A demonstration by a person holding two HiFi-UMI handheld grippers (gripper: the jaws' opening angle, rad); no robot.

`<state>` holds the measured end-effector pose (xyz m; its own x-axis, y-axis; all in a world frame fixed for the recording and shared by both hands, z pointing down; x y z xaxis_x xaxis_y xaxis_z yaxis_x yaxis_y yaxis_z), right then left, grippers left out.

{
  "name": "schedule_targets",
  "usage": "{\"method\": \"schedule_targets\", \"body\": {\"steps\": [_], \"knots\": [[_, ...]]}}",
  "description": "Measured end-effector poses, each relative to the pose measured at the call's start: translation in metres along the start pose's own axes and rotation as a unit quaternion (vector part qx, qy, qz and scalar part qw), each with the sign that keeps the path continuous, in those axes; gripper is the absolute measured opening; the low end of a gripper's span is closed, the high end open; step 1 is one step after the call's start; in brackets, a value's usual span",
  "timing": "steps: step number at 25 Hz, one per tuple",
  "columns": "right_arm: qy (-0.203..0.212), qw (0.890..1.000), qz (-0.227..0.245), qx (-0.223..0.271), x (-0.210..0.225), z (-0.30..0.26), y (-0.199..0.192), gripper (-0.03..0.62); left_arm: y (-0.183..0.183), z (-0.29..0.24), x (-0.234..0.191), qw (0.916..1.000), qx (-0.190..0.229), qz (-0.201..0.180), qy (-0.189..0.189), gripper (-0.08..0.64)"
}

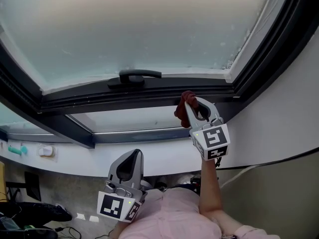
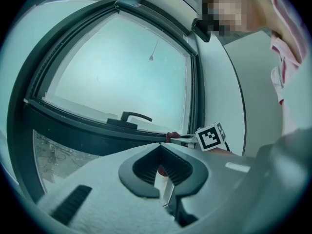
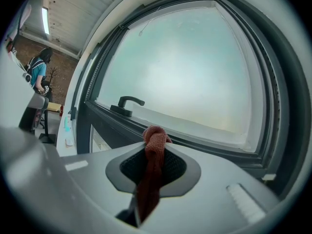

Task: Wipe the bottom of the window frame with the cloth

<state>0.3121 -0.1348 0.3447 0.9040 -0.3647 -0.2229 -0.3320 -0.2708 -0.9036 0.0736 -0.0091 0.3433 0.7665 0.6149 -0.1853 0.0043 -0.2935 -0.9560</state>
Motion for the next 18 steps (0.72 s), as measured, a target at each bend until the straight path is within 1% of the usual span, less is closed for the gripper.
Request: {"method": "schedule_targets", "body": {"steps": [18], "knots": [[-0.054,0.998,-0.032,-0.005,0.053,0.023,-0.022,0.054,0.0,-0.013,0.012,1.0,0.001,-0.002,0.0,0.0]]}}
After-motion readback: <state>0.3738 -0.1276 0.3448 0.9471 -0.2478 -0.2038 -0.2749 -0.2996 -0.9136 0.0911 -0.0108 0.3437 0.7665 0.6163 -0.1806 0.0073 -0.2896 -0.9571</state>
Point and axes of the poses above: the fingertips, and each gripper's own axes: z backward along the fingers, x to its right, y out of its top, the point moved 7 cm from there along z, backward along the fingers, and after that the axes turned 13 degrees about -x, right-handed, at the moved point
